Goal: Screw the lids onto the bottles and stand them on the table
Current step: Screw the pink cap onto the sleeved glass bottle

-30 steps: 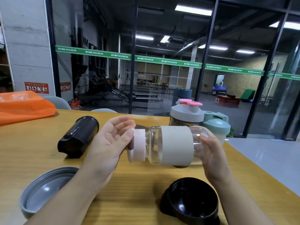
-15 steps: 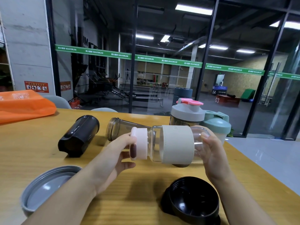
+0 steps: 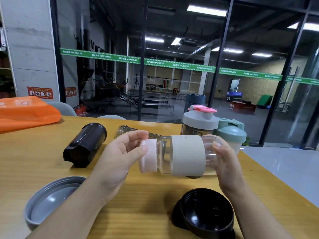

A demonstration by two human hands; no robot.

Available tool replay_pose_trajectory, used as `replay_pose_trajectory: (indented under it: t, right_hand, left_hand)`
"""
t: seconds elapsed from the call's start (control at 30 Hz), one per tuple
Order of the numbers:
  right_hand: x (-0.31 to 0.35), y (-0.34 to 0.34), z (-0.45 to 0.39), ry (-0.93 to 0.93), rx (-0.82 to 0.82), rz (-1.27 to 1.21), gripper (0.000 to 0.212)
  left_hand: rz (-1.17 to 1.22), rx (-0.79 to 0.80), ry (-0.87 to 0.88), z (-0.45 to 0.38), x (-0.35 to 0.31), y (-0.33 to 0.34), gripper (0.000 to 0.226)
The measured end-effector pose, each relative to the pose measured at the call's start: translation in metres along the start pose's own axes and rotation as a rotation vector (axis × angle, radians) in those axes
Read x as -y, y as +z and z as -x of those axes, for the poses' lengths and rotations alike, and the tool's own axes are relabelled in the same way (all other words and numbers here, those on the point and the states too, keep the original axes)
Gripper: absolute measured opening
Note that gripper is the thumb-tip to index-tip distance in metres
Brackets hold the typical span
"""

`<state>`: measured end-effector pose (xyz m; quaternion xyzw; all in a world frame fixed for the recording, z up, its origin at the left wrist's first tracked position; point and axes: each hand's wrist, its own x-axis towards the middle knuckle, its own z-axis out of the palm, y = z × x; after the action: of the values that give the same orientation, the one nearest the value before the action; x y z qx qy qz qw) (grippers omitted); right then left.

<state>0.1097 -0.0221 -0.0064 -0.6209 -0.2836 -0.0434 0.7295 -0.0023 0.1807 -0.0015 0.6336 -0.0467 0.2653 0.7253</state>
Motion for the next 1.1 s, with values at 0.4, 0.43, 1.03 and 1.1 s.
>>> replay_pose_trajectory:
  t: [0.4,0.43,1.03,1.1]
  right_hand:
    - [0.001,0.001,0.000,0.009,0.006,-0.017,0.038]
    - [0.001,0.001,0.000,0.008,0.006,-0.022,0.039]
    - [0.002,0.000,-0.001,-0.010,0.008,-0.057,0.038]
    - [0.003,0.000,-0.001,-0.010,0.010,-0.065,0.036]
  left_hand:
    - [0.125,-0.145,0.138,-0.006,0.001,0.001,0.032]
    - [0.082,-0.169,0.109,-0.006,0.001,0.001,0.027]
    - [-0.021,0.040,-0.296,0.006,-0.001,0.006,0.033]
    - [0.007,0.030,-0.254,0.005,-0.002,0.007,0.041]
